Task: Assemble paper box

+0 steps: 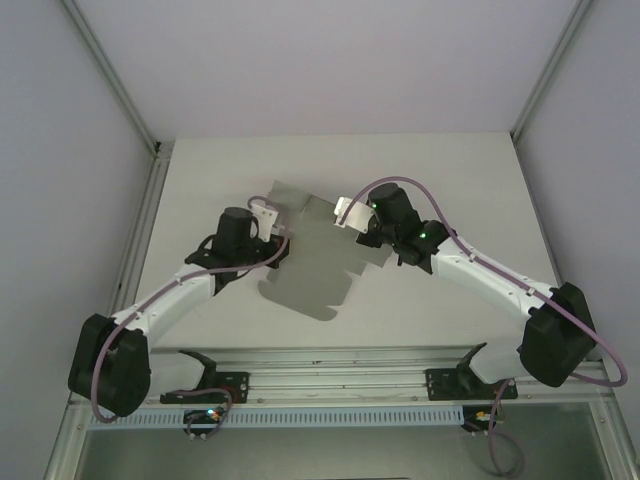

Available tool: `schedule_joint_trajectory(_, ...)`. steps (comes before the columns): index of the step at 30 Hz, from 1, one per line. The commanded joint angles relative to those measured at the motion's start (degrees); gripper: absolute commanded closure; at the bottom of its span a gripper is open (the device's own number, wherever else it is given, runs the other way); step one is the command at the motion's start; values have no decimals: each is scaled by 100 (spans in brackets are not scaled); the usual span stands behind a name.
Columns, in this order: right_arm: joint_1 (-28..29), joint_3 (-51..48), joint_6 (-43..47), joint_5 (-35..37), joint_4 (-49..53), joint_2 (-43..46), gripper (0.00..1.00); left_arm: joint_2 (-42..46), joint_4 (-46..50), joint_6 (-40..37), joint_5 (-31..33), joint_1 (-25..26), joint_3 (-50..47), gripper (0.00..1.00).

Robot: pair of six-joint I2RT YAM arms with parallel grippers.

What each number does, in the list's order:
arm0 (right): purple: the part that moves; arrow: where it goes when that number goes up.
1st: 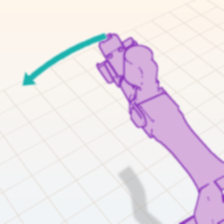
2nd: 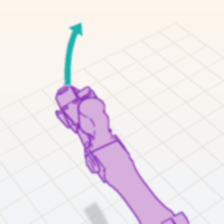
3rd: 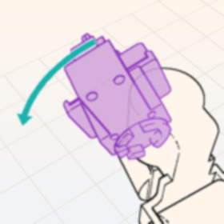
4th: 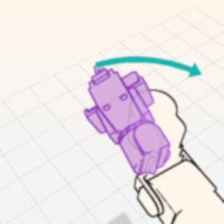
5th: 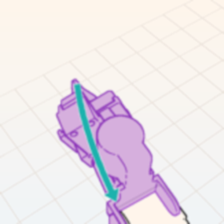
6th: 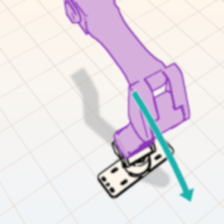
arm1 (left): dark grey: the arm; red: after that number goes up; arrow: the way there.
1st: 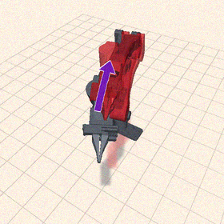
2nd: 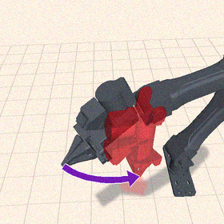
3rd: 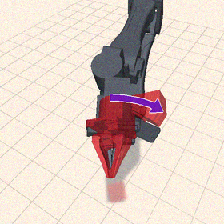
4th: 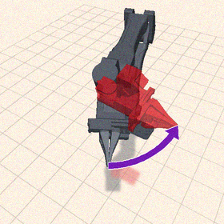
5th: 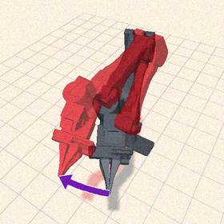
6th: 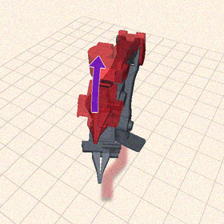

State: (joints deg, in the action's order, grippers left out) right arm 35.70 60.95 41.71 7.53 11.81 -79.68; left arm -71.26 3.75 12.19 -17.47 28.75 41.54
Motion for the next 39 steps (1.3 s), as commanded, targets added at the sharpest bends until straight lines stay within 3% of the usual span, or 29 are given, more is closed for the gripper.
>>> schedule_joint_trajectory(1, 284, 18, -142, -506, -103, -155, 100, -95, -42, -119, 707, 234, 244, 98)
schedule_joint_trajectory(6, 691, -369, 469, 50, -611, -162, 100, -209, -44, -172, 612, 488, 334, 94)
schedule_joint_trajectory(11, 758, -292, 810, 406, -442, -138, 100, -383, 119, -243, 710, 482, 370, 91)
schedule_joint_trajectory(18, 801, -523, 1535, -242, -799, 348, 100, -629, 18, -59, 586, 422, 559, 90)
schedule_joint_trajectory(23, 1135, -543, 1709, -126, -643, 319, 100, -920, -73, 258, 440, 343, 808, 86)
schedule_joint_trajectory(27, 1377, -770, 1856, 594, -809, 27, 100, -1155, -50, 363, 436, 282, 860, 83)
schedule_joint_trajectory(33, 1209, -938, 1703, 987, -1031, -232, 100, -1017, -65, 546, 323, -2, 526, 68)
schedule_joint_trajectory(39, 1116, -840, 1629, 1051, -1113, -320, 100, -612, 193, 765, 139, -71, 460, 67)
